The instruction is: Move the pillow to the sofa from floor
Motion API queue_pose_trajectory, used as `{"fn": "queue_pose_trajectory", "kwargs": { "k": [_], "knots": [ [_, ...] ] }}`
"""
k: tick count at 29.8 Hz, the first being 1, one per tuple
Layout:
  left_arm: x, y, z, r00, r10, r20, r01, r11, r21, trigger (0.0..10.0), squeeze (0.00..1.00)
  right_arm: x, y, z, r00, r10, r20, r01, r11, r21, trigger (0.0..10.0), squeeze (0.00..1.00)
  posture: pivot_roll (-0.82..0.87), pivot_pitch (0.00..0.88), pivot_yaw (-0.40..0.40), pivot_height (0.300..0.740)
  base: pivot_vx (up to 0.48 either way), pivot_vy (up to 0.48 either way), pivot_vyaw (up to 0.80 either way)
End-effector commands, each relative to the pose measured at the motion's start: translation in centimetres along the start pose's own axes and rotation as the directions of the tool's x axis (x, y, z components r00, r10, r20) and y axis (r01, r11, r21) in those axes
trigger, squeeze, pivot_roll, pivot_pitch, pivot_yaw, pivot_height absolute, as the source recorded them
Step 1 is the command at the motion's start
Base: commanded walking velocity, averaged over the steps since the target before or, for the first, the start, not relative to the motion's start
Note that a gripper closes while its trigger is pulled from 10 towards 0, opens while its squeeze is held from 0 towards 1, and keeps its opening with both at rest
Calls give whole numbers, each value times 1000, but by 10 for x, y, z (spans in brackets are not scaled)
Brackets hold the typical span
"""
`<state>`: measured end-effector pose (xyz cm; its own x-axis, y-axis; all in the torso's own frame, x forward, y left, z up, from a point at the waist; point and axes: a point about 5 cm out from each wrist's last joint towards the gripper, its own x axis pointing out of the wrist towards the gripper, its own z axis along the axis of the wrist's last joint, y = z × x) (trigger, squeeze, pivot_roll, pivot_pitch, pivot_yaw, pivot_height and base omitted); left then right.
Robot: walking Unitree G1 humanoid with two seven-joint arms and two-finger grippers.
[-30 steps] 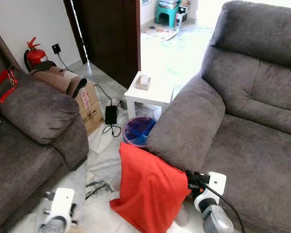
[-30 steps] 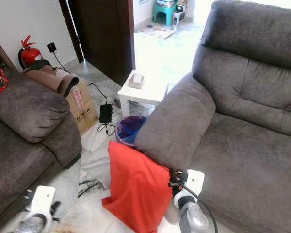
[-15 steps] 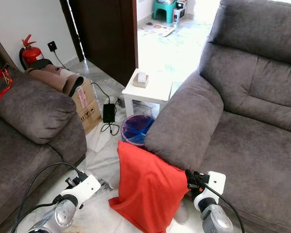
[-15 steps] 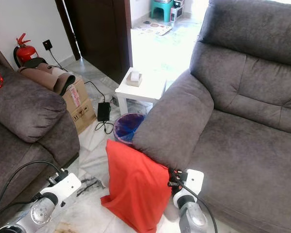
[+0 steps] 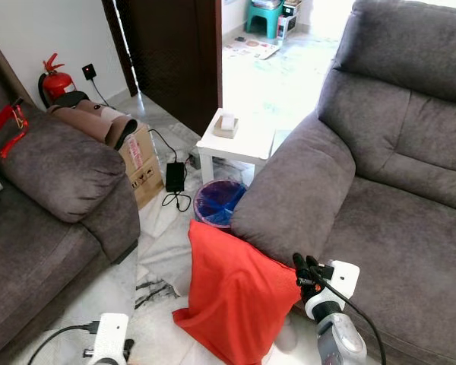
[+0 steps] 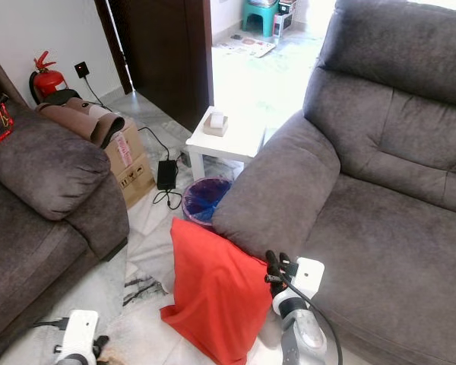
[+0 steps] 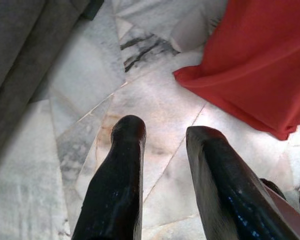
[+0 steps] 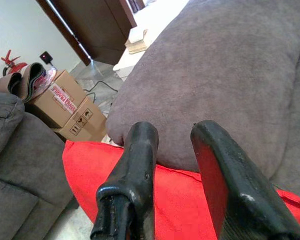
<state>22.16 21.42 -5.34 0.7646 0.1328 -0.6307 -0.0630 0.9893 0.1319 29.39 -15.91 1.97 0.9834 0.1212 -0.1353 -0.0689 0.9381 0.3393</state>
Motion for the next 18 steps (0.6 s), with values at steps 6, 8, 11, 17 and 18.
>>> {"fn": "queue_pose_trajectory", "kwargs": {
  "k": [6, 8, 11, 17, 18],
  "knots": [
    [-4, -2, -11, 999, -22, -31, 23, 999, 27, 10000, 0, -8, -9, -9, 998, -63, -28, 64, 997, 30, 10000, 0, -1, 128, 40, 740, 0, 0, 0],
    [-4, -2, -10, 999, -23, -27, 23, 999, 25, 10000, 0, -9, -10, -11, 996, -81, -46, 82, 997, 14, 10000, 0, -2, 134, 40, 740, 0, 0, 0],
    [-3, -1, -10, 999, -21, -26, 22, 999, 26, 10000, 0, -9, -11, -11, 995, -86, -51, 86, 996, 13, 10000, 0, -2, 139, 40, 725, 0, 0, 0],
    [-3, 4, -8, 1000, 0, -17, 1, 999, 38, 10000, 0, -6, -13, -1, 996, -84, 10, 83, 996, 34, 10000, 0, 2, 147, 40, 700, 0, 0, 0],
    [-3, 4, -8, 1000, -1, -14, 1, 999, 42, 10000, 0, -5, -13, 1, 996, -83, 21, 82, 996, 34, 10000, 0, 2, 146, 40, 700, 0, 0, 0]
  ]
}}
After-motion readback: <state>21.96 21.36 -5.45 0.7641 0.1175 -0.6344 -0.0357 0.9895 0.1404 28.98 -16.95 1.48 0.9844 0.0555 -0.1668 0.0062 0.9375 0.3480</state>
